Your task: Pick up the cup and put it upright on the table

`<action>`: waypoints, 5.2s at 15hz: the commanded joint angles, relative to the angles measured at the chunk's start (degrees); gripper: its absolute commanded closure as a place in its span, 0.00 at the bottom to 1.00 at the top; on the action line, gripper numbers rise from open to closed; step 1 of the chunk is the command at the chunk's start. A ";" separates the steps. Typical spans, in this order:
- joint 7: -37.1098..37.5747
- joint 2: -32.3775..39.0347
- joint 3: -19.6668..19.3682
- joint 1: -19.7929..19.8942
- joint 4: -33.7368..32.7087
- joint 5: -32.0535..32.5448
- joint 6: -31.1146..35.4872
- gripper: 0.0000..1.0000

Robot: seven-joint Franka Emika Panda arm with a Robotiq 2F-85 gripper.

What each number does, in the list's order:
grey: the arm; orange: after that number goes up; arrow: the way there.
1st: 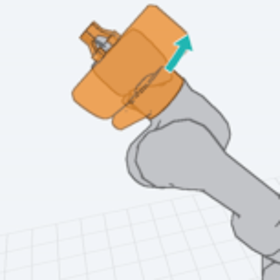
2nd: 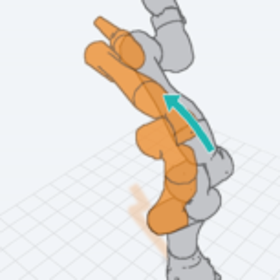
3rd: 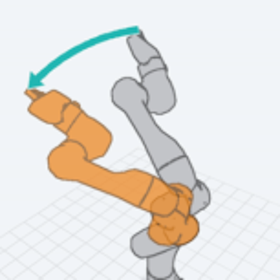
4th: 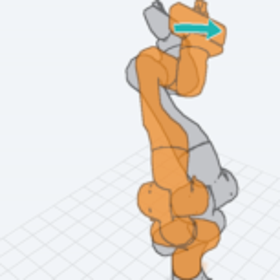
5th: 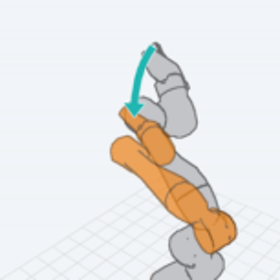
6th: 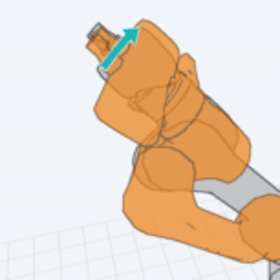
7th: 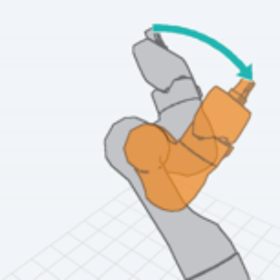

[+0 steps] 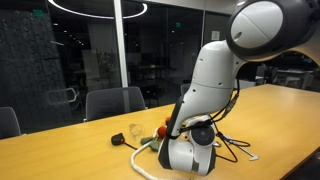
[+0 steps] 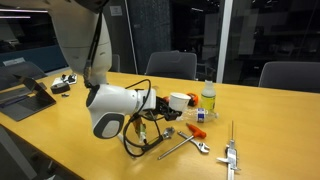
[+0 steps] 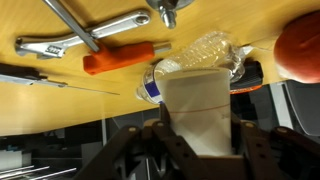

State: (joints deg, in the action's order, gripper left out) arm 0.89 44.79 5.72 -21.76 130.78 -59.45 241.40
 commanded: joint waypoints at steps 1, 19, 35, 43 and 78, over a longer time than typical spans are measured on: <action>-3.46 4.68 -2.11 -3.87 -5.61 -7.96 2.88 0.74; -16.00 14.60 -5.59 -8.73 -20.71 -17.63 1.96 0.74; -24.97 18.40 -4.17 -7.78 -29.41 -17.67 2.46 0.74; -26.23 19.53 -3.50 -7.34 -31.65 -17.55 2.18 0.26; -73.49 -23.59 26.84 7.24 -3.64 -60.51 -11.19 0.00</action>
State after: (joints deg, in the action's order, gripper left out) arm -61.31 32.34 25.82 -19.85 121.24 -110.30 234.58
